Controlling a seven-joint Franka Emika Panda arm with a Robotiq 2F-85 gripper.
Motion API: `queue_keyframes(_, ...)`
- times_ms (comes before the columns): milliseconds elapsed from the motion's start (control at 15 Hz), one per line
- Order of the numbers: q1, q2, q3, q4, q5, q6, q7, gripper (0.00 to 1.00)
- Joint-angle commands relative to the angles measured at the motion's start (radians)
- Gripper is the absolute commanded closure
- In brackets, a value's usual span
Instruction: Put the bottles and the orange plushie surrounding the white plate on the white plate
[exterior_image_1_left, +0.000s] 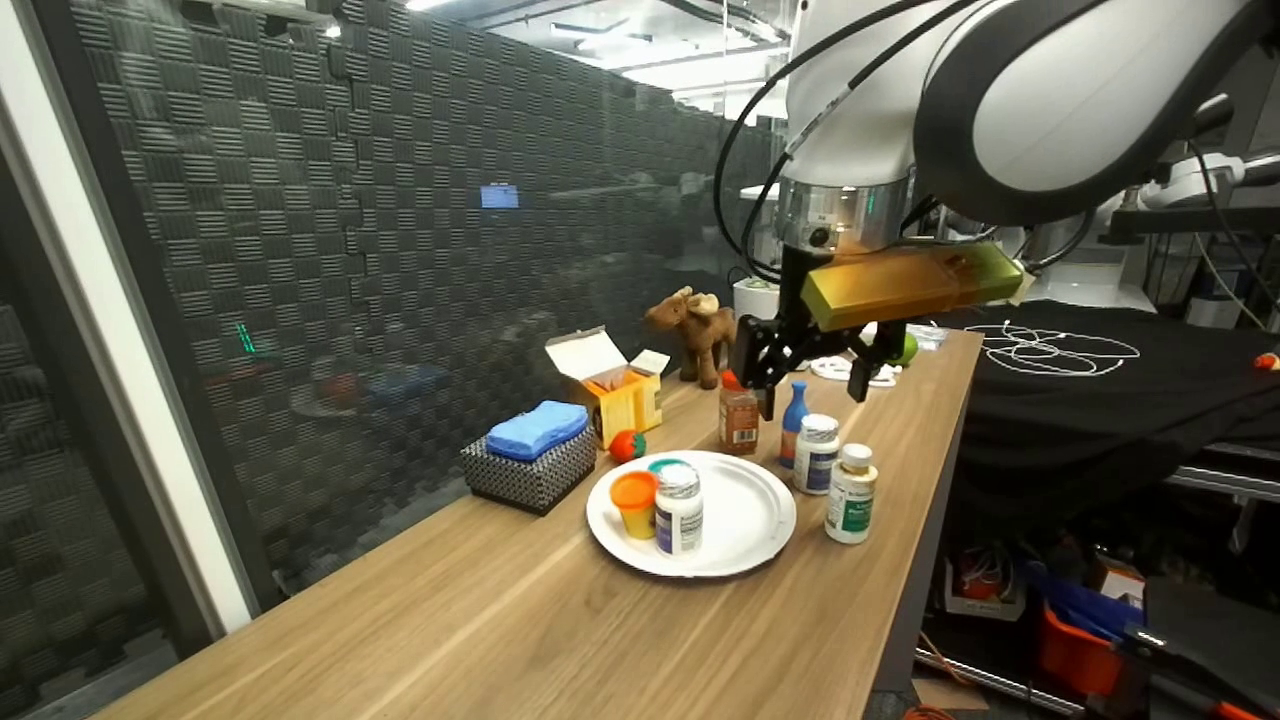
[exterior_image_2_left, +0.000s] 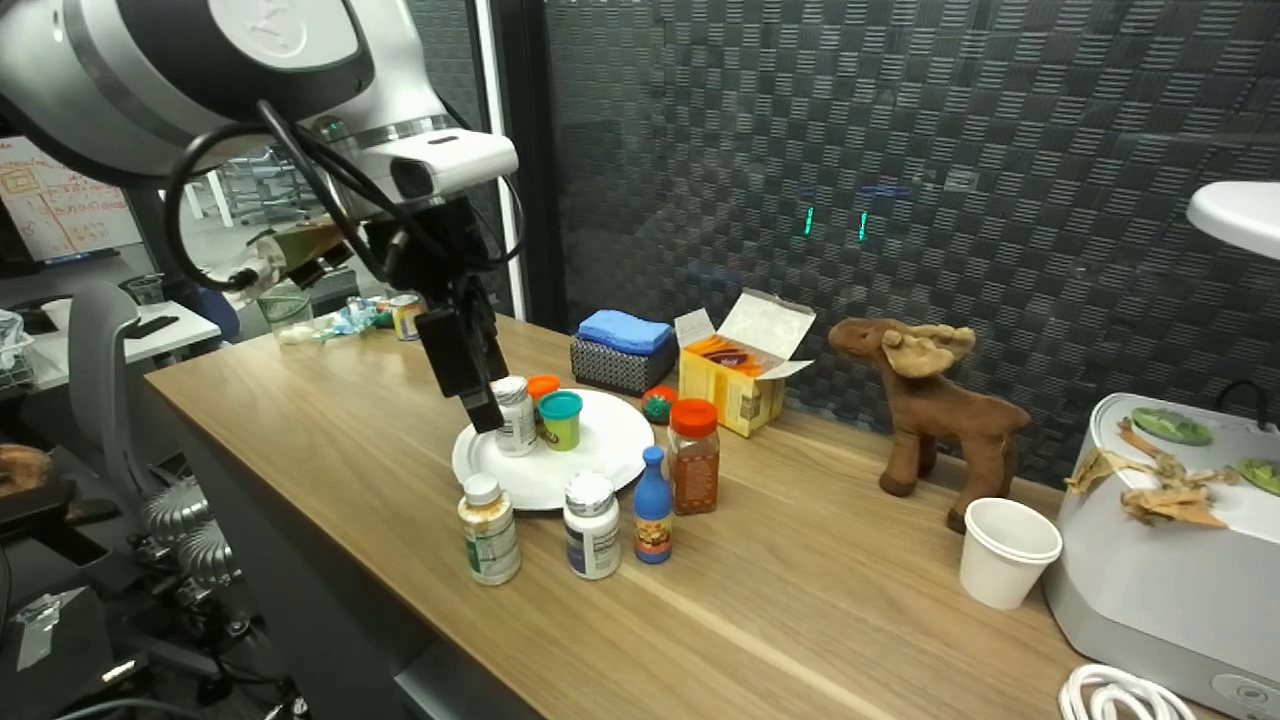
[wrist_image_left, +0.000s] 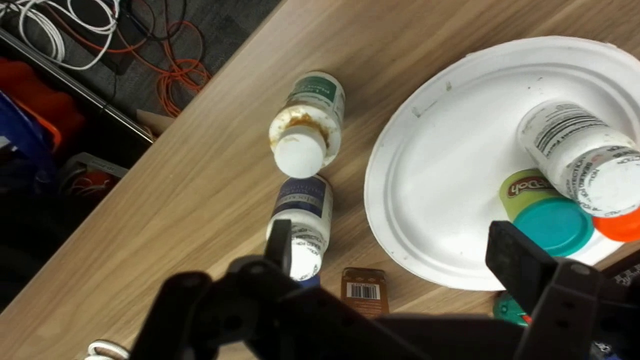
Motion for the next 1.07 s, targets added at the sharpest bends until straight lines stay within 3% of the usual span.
queue_keyframes(0,-0.03,-0.009,-0.011,-0.026,0.024,0.023,-0.077,0.0)
queue_keyframes(600,-0.05,0.021,-0.055,-0.046,0.287,-0.011,-0.353,0.0)
queue_keyframes(867,-0.057,0.037,-0.059,-0.051,0.319,-0.003,-0.373,0.0)
queue_keyframes(933,-0.057,0.041,-0.059,-0.05,0.324,-0.003,-0.375,0.21)
queue_keyframes(1000,-0.057,0.045,-0.059,-0.05,0.323,-0.002,-0.372,0.26)
